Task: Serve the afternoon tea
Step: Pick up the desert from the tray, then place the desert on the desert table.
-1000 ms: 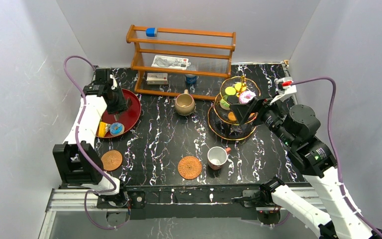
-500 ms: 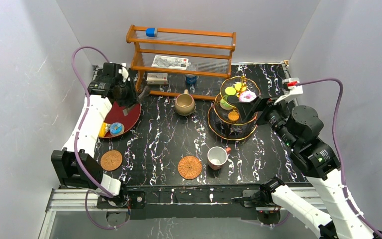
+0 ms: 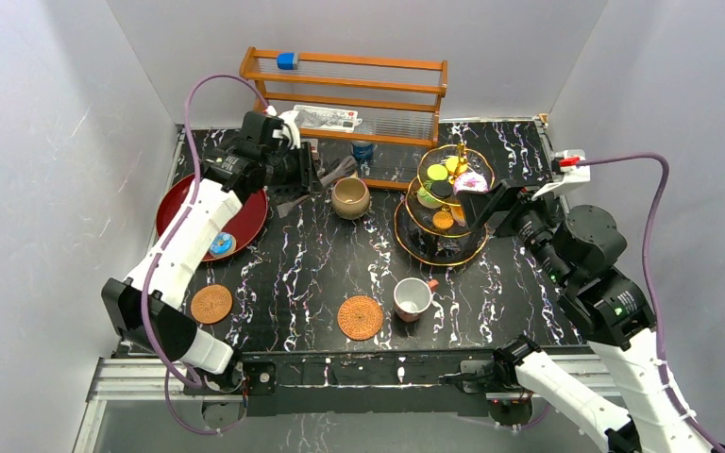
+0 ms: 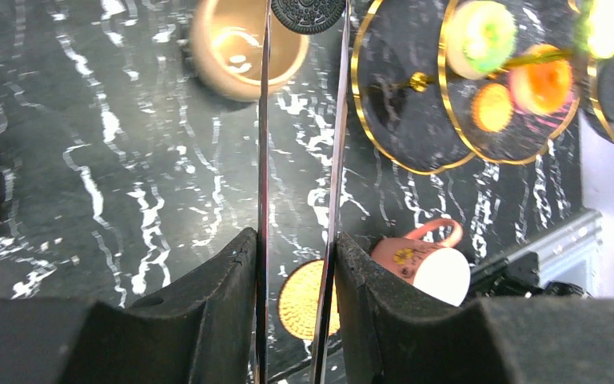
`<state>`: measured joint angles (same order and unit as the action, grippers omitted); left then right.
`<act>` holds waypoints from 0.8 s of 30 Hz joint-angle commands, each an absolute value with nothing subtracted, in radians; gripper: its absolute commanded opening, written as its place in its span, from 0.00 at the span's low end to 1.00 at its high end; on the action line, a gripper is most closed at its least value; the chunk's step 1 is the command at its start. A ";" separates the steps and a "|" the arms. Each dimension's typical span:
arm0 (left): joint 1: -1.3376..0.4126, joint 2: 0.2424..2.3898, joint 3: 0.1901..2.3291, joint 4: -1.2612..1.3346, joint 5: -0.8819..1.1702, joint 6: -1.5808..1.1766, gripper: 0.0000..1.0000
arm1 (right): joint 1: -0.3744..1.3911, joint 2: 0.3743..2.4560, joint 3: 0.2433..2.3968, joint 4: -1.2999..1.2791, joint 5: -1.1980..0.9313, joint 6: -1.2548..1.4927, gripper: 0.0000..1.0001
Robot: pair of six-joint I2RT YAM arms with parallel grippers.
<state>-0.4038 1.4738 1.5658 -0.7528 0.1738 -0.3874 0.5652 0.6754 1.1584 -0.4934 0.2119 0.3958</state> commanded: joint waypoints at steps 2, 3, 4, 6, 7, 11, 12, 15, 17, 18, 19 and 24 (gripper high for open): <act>-0.491 1.494 1.631 -0.729 0.248 -0.431 0.32 | 0.568 0.657 1.239 -0.469 0.251 0.367 0.98; -0.512 1.501 1.635 -0.730 0.254 -0.441 0.32 | 0.568 0.655 1.241 -0.473 0.251 0.365 0.99; -0.533 1.505 1.638 -0.730 0.255 -0.447 0.32 | 0.568 0.654 1.240 -0.474 0.252 0.365 0.99; -0.585 1.511 1.643 -0.726 0.248 -0.456 0.32 | 0.569 0.655 1.239 -0.474 0.250 0.364 0.99; -0.610 1.514 1.645 -0.723 0.238 -0.460 0.32 | 0.568 0.657 1.243 -0.474 0.247 0.362 0.99; -0.687 1.525 1.656 -0.712 0.209 -0.471 0.32 | 0.568 0.664 1.271 -0.497 0.250 0.347 0.99; -0.700 1.526 1.659 -0.711 0.209 -0.472 0.32 | 0.569 0.661 1.272 -0.496 0.252 0.344 0.99; -0.736 1.525 1.662 -0.696 0.212 -0.481 0.32 | 0.568 0.650 1.261 -0.489 0.262 0.344 0.99; -0.750 1.529 1.665 -0.687 0.222 -0.484 0.33 | 0.568 0.649 1.259 -0.488 0.254 0.346 0.99; -0.755 1.533 1.668 -0.687 0.222 -0.485 0.33 | 0.569 0.652 1.261 -0.488 0.250 0.348 0.99; -0.759 1.536 1.672 -0.687 0.222 -0.484 0.33 | 0.569 0.653 1.261 -0.488 0.245 0.348 0.99; -0.771 1.559 1.686 -0.685 0.221 -0.481 0.33 | 0.569 0.652 1.262 -0.486 0.243 0.348 0.99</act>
